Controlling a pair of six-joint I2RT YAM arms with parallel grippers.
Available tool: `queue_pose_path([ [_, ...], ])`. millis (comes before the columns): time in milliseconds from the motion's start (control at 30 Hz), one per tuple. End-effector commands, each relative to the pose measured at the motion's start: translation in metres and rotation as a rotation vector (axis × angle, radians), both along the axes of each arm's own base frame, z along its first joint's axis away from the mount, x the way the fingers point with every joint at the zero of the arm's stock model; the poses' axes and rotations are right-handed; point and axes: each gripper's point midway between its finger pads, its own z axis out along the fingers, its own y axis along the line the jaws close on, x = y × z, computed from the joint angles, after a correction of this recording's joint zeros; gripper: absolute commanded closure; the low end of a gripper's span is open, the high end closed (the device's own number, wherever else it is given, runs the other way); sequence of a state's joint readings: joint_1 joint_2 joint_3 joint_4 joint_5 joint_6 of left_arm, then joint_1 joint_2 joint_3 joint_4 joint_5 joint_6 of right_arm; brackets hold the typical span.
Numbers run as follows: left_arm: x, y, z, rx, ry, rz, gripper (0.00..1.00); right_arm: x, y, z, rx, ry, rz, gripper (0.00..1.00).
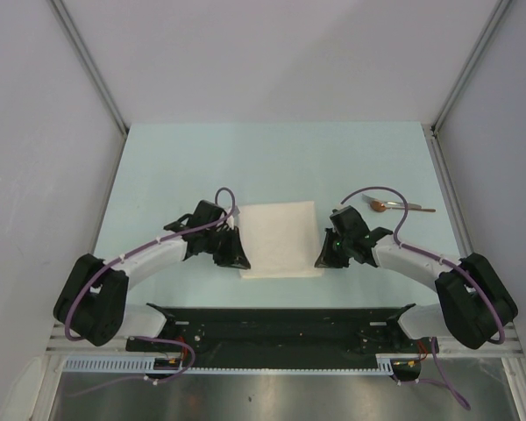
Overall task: Fold the napkin into a case and place the utensils inside
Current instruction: Smooth out the square-folded napkin at the center of the board.
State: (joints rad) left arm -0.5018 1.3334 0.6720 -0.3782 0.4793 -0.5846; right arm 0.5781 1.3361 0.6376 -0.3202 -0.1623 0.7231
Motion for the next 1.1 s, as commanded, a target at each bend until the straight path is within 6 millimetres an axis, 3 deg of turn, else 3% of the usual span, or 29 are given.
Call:
queue_pose_path([
  [0, -0.003, -0.003, -0.003, -0.018, 0.006, -0.015, 0.84, 0.007, -0.002, 0.009, 0.002, -0.041, -0.001, 1.0],
  [800, -0.023, 0.016, -0.048, 0.071, 0.074, 0.009, 0.85, 0.001, -0.007, -0.018, -0.006, 0.015, 0.006, 1.0],
  [1000, -0.025, 0.016, -0.049, 0.073, 0.078, -0.005, 0.86, -0.001, -0.014, -0.022, -0.03, 0.019, -0.004, 1.0],
  [1067, -0.026, 0.008, -0.036, 0.014, 0.065, -0.038, 0.86, 0.0, -0.014, -0.02, -0.025, 0.014, -0.002, 1.0],
])
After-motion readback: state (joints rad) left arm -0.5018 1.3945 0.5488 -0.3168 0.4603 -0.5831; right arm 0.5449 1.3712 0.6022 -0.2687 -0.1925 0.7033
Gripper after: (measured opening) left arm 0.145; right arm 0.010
